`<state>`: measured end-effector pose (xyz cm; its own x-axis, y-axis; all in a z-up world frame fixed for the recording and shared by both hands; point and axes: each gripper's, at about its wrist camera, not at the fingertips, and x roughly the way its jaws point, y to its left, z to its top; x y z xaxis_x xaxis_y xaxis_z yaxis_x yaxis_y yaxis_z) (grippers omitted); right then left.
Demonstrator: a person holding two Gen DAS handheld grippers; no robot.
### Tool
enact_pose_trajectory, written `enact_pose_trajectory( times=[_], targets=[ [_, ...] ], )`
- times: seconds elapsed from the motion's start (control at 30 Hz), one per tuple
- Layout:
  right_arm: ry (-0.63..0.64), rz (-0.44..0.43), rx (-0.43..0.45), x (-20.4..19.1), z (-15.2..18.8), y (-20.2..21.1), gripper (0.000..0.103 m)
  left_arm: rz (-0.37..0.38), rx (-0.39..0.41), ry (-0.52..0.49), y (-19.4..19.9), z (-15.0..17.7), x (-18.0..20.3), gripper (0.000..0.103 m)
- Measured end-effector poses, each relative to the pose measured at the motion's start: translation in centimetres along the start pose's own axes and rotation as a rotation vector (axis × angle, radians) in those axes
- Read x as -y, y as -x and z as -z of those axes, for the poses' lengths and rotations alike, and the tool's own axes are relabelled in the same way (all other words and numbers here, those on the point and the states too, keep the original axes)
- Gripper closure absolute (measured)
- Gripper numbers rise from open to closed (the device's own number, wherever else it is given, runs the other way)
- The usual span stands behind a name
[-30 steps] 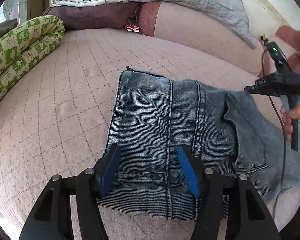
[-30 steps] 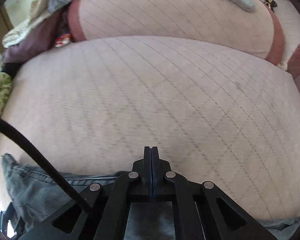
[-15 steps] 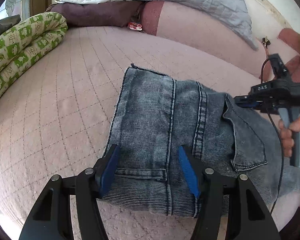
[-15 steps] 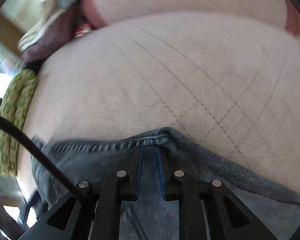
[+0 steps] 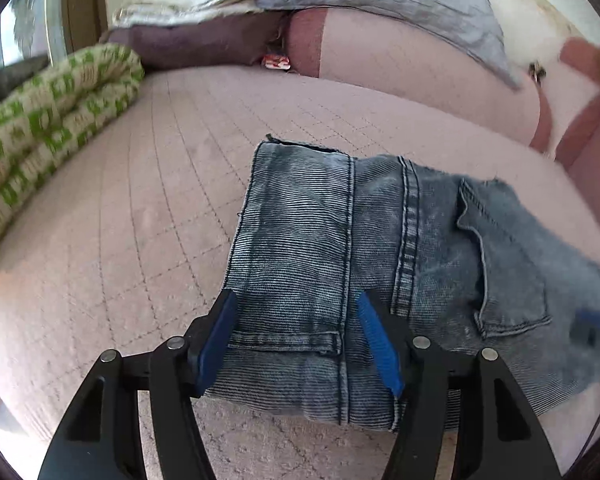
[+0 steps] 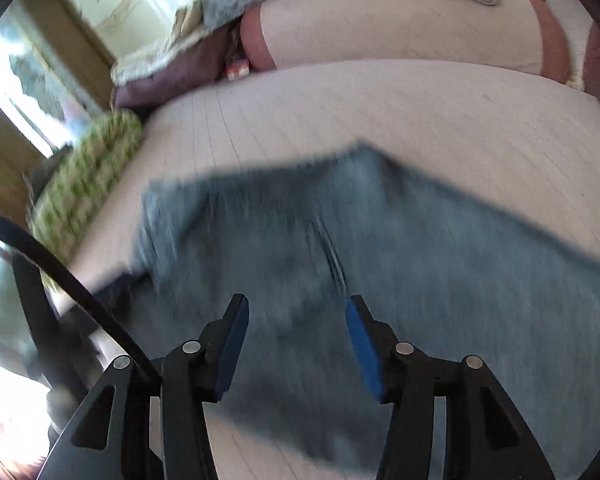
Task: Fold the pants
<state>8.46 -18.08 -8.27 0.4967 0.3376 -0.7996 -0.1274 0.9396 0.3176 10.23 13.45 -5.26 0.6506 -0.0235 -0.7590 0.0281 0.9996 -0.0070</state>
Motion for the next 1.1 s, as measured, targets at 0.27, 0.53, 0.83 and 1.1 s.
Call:
enact_pose_trajectory(
  times=[0.27, 0.53, 0.83, 1.1],
  targets=[
    [-0.042, 0.057, 0.099, 3.3, 5.2, 3.8, 0.047, 0.007, 0.042, -0.006, 2.7, 0.1, 0.5, 0.041],
    [-0.268, 0.057, 0.229, 10.3, 8.2, 11.3, 0.042, 0.099, 0.099, -0.252, 10.3, -0.3, 11.3, 0.035],
    [-0.416, 0.100, 0.346, 16.3, 11.9, 16.6, 0.038, 0.124, 0.113, -0.498, 12.1, -0.1, 22.6, 0.034],
    [-0.552, 0.147, 0.425, 23.1, 15.6, 21.3, 0.035, 0.134, 0.106, -0.656, 11.8, 0.9, 29.8, 0.034]
  ],
)
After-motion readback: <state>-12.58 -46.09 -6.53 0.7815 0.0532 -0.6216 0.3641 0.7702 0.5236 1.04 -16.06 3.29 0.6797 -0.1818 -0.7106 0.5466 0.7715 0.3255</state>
